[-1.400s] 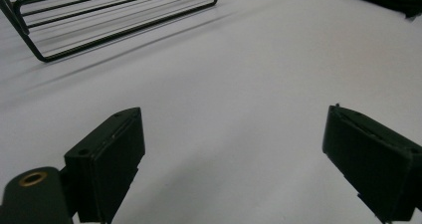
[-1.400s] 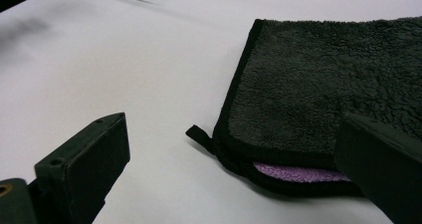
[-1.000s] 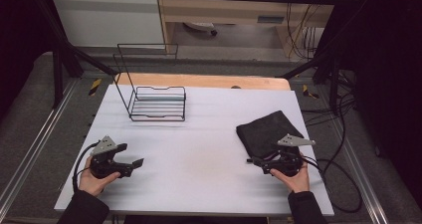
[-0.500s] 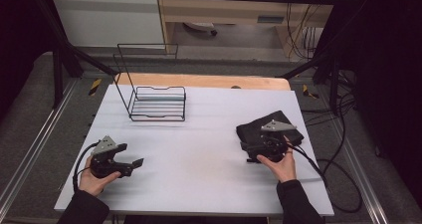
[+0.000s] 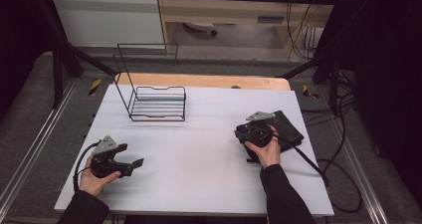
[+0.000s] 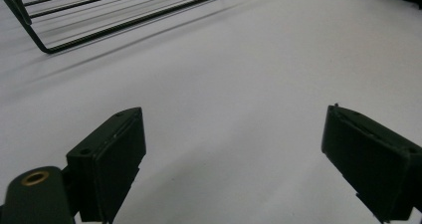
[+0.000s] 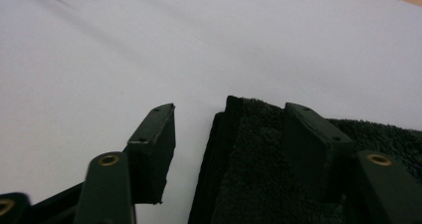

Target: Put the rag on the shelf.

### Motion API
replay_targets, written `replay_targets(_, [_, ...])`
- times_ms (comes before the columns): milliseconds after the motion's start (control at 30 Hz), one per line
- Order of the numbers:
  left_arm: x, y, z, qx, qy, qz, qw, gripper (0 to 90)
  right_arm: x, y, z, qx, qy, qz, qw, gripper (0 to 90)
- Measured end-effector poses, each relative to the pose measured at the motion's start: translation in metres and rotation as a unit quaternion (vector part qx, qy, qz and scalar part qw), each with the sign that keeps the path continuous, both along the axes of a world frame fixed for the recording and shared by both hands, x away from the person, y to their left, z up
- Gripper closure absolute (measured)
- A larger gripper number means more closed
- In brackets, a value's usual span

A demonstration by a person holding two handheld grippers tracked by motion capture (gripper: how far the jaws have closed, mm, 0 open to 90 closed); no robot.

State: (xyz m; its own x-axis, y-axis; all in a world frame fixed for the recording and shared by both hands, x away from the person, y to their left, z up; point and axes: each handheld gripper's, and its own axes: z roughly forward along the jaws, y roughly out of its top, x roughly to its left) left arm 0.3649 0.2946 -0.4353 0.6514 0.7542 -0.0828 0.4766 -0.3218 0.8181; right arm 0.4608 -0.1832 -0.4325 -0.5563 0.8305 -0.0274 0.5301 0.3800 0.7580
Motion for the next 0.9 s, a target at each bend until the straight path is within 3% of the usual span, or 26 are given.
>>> replay_targets(67, [0.000, 0.000, 0.000, 0.000, 0.000, 0.000, 1.0000, 10.3, 0.007, 0.000, -0.004, 0.000, 0.008, -0.008, 0.9999, 48.8])
replay_targets(267, [0.001, 0.000, -0.001, 0.003, 0.002, 0.000, 1.0000, 10.5, 0.013, 0.002, -0.012, -0.017, 0.014, -0.018, 0.9996, 57.7])
replay_targets(400, [0.000, -0.001, -0.001, 0.003, 0.002, 0.000, 1.0000, 10.7, 0.014, 0.003, -0.014, -0.032, 0.008, -0.015, 0.9993, 62.3])
replay_targets(600, [0.000, -0.001, -0.001, 0.003, 0.002, 0.000, 1.0000, 10.9, 0.011, 0.004, -0.016, -0.053, -0.010, -0.010, 0.9985, 78.2])
replay_targets(900, [0.001, -0.001, -0.001, 0.003, 0.002, 0.001, 1.0000, 11.1, 0.010, 0.003, -0.013, -0.041, -0.014, -0.012, 0.9990, 82.7])
